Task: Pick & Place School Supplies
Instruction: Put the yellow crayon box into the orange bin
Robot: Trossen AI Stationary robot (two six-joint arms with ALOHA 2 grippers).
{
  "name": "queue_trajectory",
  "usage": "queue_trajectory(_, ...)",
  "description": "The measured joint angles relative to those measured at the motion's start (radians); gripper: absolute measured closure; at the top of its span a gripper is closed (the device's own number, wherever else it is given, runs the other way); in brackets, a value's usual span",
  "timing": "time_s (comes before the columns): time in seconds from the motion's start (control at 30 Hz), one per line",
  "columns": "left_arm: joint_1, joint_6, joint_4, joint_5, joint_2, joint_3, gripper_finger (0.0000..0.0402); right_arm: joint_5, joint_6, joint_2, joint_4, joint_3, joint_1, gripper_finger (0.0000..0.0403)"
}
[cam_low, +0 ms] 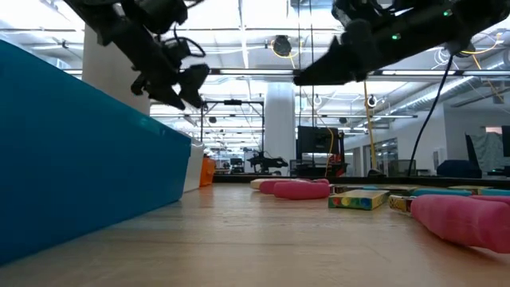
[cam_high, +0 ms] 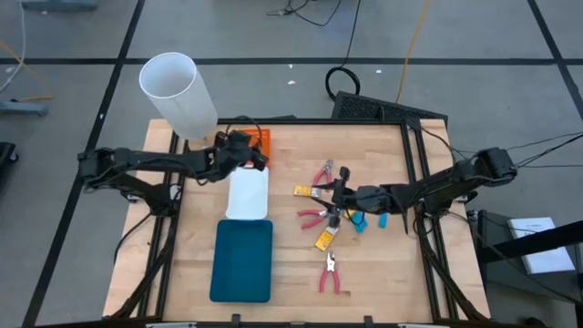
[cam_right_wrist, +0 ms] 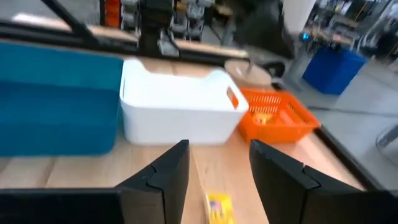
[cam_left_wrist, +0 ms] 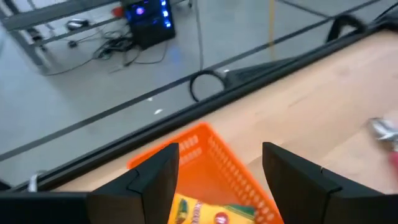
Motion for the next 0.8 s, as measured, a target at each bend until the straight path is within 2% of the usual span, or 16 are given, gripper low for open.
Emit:
queue_trajectory(0.13, -0.029, -0.007, 0.008, 0.057, -0.052, 0.000, 0.0167, 0.036, 0.112, -0.135, -0.291, 0.001, 0.000, 0.0237)
queue_trajectory(0.33, -0.089, -0.009, 0.015, 0.104, -0.064, 0.000, 0.0168, 0.043, 0.331, -0.327, -0.904, 0.001, -0.005, 0.0223)
queue_trajectory(0.47, -0.123, -0.014, 0.022, 0.140, -0.055, 0.000, 0.0165, -0.040, 0.609, -0.378, -1.243, 0.001, -0.053, 0.0210)
queue_trajectory(0.57, -0.139, -0.014, 0.027, 0.141, -0.054, -0.001, 0.0165, -0.136, 0.770, -0.375, -1.429, 0.001, -0.099, 0.0203)
queue_trajectory(0.7, -0.142, -0.014, 0.026, 0.140, -0.054, -0.001, 0.0165, -0.292, 0.932, -0.337, -1.565, 0.001, -0.155, 0.0203)
queue_trajectory(0.8, -0.142, -0.012, 0.028, 0.140, -0.054, -0.001, 0.0165, -0.365, 0.959, -0.300, -1.589, 0.000, -0.178, 0.0207)
